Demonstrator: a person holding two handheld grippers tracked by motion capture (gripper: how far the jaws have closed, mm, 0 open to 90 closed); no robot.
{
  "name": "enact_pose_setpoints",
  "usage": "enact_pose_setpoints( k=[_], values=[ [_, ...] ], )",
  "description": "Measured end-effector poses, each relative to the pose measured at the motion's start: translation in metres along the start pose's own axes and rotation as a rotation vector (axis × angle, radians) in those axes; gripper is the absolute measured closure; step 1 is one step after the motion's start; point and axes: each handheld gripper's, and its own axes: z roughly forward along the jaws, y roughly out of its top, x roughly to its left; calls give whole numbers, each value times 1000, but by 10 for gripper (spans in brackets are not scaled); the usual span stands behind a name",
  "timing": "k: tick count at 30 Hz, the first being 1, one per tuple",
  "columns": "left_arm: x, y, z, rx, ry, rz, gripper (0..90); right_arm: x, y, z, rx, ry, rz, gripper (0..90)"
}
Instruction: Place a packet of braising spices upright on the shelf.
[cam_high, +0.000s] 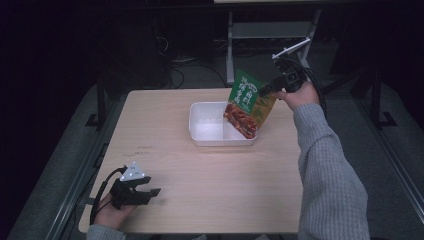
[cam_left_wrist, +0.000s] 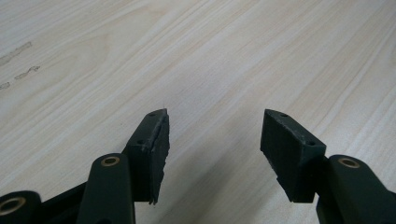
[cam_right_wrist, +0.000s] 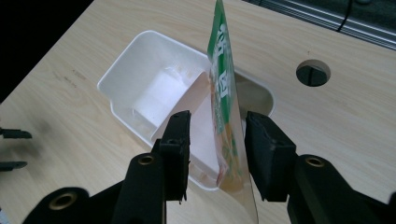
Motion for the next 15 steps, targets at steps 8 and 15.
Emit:
enact_pose_setpoints(
  k=[8, 15],
  values=[
    [0, 0, 0, -1, 4, 0, 410, -10, -19, -10, -8, 32, 12, 585],
    [-1, 0, 0, 1, 6, 2, 407, -15, -30, -13, -4, 45, 13, 570]
  ],
)
